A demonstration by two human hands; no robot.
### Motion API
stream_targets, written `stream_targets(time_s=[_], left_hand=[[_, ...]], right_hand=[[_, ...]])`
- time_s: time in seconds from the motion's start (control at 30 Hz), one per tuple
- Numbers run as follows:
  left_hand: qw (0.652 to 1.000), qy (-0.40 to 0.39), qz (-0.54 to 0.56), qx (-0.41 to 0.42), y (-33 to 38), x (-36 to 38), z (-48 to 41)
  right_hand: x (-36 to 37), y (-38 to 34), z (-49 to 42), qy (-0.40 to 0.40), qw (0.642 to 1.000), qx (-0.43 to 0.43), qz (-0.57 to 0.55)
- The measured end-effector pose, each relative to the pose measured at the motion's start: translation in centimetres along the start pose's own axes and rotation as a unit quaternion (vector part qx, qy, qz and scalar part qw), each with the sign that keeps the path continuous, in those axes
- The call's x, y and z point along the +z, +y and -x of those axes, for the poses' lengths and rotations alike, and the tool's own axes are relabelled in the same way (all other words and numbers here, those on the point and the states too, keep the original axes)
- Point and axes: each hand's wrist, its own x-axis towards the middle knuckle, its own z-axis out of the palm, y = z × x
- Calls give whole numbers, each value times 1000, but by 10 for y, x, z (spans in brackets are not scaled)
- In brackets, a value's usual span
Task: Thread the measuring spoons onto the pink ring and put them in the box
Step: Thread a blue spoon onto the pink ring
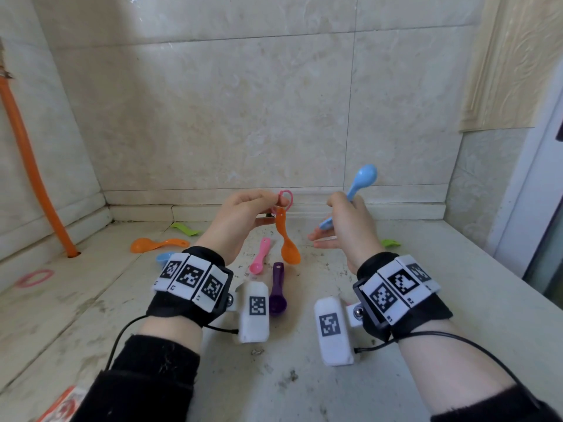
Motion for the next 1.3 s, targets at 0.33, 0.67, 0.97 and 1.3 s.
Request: stream_targets(time_s=[0.33,0.67,0.97,1.3], left_hand=[[999,12,-29,-15,-4,2,0],[996,0,-93,-13,-5,2,0],[995,-25,-92,-9,-11,0,-5],[993,-17,-116,22,-11,0,-4]], right_hand=[[-1,7,-6,-7,992,0,126],[4,8,-5,-14,996,-71,-47],[6,4,0,-64,986,-130,-79],[7,0,6,-95,982,-113,-114]])
